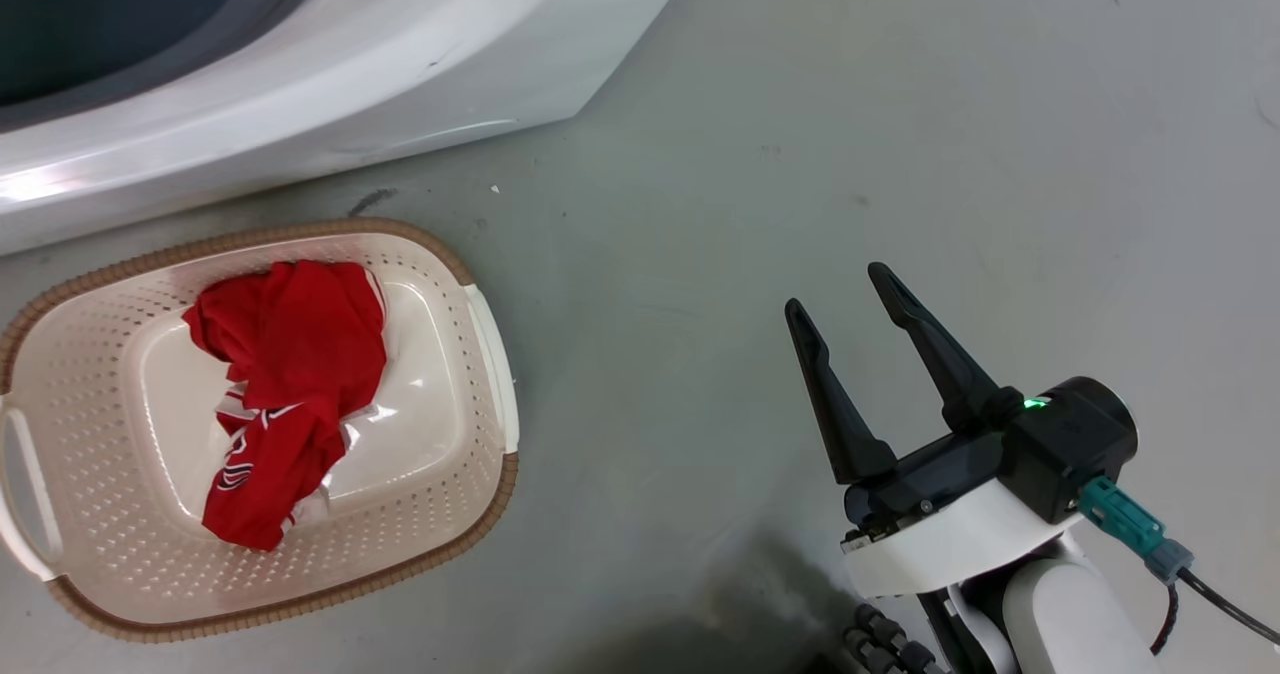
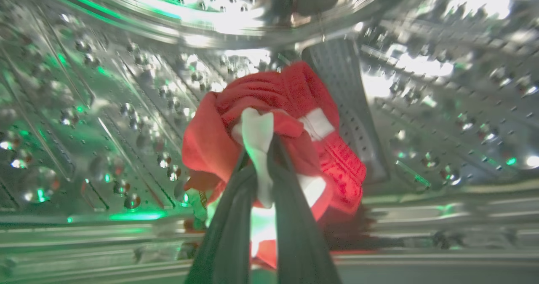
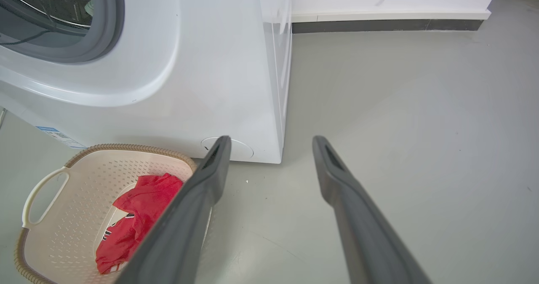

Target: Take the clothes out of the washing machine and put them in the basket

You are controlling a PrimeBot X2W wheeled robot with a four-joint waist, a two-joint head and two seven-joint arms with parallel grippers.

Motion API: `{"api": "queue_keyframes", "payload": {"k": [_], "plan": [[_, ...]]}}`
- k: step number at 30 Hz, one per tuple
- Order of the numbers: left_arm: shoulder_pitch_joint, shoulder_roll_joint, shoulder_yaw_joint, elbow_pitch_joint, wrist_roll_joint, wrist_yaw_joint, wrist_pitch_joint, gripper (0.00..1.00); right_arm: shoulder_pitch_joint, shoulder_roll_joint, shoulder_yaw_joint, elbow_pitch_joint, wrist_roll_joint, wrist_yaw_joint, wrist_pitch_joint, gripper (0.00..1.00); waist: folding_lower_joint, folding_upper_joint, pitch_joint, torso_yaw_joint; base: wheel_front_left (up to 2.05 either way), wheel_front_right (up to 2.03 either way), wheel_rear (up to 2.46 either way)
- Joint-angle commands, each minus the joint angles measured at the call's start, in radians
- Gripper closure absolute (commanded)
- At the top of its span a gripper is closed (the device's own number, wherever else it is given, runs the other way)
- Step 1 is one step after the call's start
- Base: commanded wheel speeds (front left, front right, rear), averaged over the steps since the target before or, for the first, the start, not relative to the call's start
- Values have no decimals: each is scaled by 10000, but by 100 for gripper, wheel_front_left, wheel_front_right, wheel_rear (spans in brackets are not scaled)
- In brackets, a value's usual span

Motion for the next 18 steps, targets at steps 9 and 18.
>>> {"api": "queue_keyframes", "payload": {"k": [9, 18], "plan": [[1312, -424, 273, -569, -526, 309, -2770, 100, 131, 20, -265, -17, -52, -7, 46, 0, 0, 0, -1123, 434, 0, 0, 0], [2577, -832, 602, -205, -1195, 129, -4702, 100, 489, 20, -488, 81, -114, -7, 221, 0, 0, 0, -2466, 669, 0, 0, 0]]}}
